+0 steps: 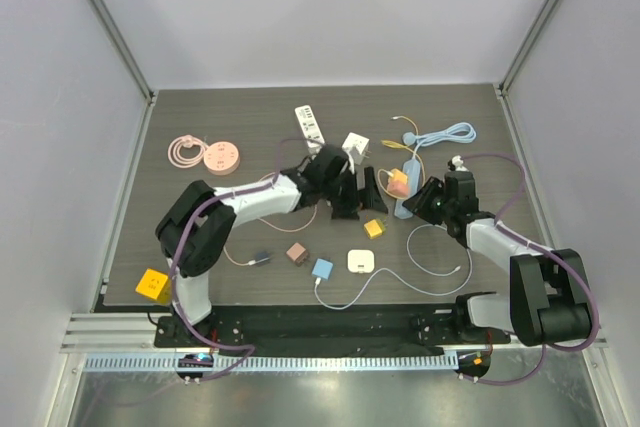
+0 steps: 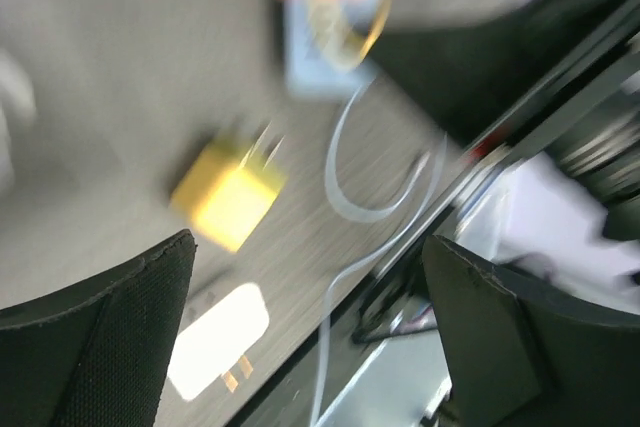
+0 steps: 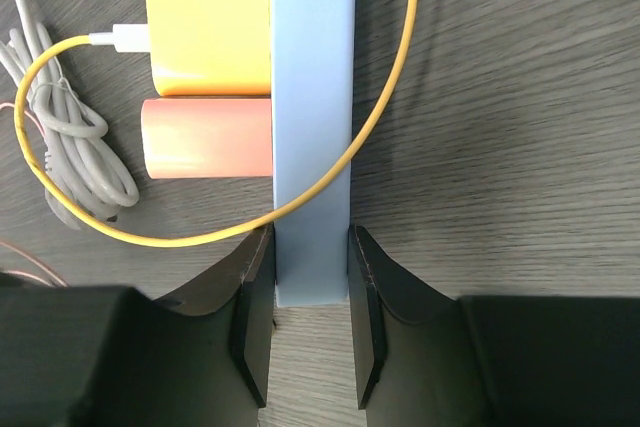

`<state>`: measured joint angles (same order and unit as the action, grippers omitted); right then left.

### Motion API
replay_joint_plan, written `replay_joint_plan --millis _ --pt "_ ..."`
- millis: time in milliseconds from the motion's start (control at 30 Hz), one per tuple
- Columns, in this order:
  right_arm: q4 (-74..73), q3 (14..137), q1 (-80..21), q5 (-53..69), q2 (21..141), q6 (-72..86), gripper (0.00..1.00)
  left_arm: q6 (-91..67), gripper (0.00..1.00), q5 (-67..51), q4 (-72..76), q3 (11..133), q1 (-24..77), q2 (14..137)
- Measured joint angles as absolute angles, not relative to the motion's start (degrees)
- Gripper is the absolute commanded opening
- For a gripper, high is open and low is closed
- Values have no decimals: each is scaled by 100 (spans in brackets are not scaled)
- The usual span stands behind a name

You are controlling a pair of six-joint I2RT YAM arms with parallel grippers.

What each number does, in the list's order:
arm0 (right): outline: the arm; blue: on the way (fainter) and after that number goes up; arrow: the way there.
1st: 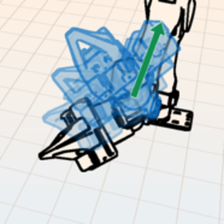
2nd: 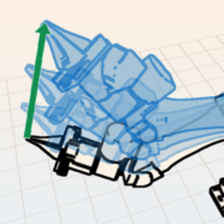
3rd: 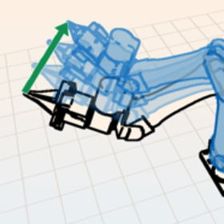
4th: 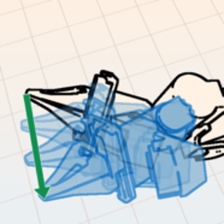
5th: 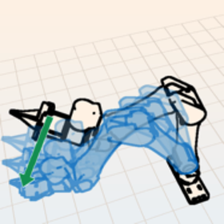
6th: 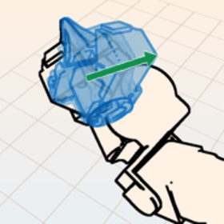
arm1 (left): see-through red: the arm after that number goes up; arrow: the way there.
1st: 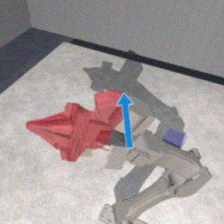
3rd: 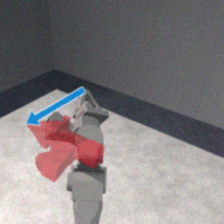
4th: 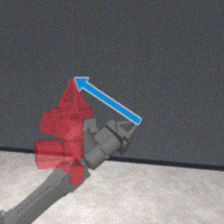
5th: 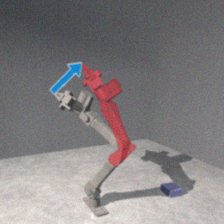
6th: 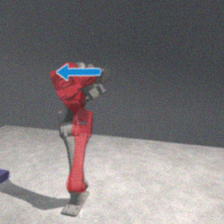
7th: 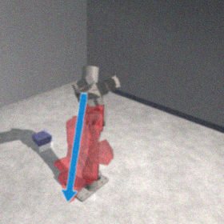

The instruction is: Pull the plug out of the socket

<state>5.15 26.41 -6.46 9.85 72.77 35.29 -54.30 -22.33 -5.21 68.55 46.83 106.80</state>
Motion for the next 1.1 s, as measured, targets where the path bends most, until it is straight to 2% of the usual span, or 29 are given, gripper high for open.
replay_joint_plan --millis 233,467,667,867,900,1100 --pt "513 2637 -646 1131 7282 3439 1 -5332 95 -2206 -711 8781 4195 11513" --pt "523 2624 -646 1210 7282 3417 1 -5336 93 -2143 -1020 9089 4276 12149" --pt "558 2602 -646 1302 7290 3413 1 -5336 83 -2099 -1170 9271 4377 12403" --pt "569 2600 -646 1345 7301 3411 1 -5371 68 -2099 -1153 9699 4499 12687" --pt "569 2600 -646 1347 7301 3413 1 -5384 63 -2102 -1153 9751 4510 12735" --pt "585 2591 -646 1352 7301 3413 1 -5452 55 -2073 -1166 9850 4560 12980"
